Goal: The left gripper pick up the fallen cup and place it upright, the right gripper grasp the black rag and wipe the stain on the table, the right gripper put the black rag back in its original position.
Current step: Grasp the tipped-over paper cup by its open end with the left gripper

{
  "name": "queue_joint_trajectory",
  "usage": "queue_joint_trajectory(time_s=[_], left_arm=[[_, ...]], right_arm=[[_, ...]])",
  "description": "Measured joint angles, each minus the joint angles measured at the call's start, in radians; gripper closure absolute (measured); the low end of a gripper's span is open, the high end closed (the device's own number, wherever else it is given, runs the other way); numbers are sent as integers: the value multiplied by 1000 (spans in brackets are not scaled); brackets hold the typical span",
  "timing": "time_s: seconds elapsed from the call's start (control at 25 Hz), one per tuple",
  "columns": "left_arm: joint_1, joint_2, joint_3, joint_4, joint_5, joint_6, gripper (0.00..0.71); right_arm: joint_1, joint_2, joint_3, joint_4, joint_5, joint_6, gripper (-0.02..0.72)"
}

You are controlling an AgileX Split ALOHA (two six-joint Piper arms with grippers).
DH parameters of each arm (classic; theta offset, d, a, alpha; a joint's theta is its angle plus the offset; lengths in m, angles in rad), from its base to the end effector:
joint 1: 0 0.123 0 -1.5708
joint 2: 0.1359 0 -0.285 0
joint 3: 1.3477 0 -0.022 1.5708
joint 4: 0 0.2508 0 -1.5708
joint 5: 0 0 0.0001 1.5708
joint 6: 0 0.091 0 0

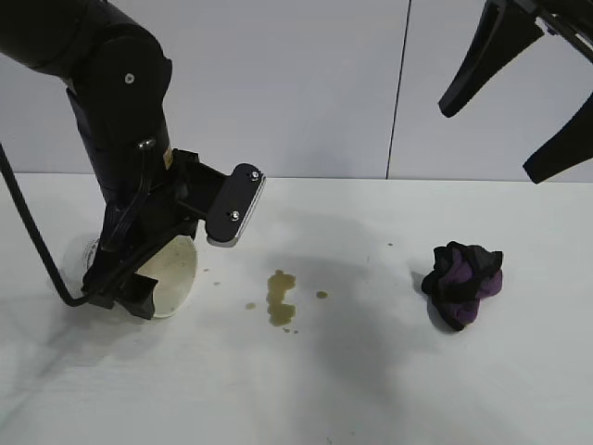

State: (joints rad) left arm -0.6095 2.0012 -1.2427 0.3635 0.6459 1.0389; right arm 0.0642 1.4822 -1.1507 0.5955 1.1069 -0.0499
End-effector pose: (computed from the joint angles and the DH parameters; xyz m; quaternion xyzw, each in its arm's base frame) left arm 0.3292 -0.2061 0.1394 0.8040 0.5676 0.1498 0.0946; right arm 0.2817 0.0639 0.2931 0.0474 0.9545 0.2759 0.1028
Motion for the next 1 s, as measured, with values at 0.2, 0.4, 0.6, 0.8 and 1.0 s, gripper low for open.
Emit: queue_joint_trajectory(time_s=[0.2,0.4,0.6,0.8,1.0], left_arm=[[8,1,0,17,-8,0,53],[25,1,0,24,-25,-1,53],[32,1,0,26,-40,-1,53],[32,1,0,26,-41,-1,53],[32,1,0,26,-41,0,53]], right_arm=[[0,0,0,0,0,0,160],[0,0,0,0,0,0,160],[0,0,0,-1,0,0,160],[0,0,0,-1,0,0,160],[0,0,0,-1,0,0,160]])
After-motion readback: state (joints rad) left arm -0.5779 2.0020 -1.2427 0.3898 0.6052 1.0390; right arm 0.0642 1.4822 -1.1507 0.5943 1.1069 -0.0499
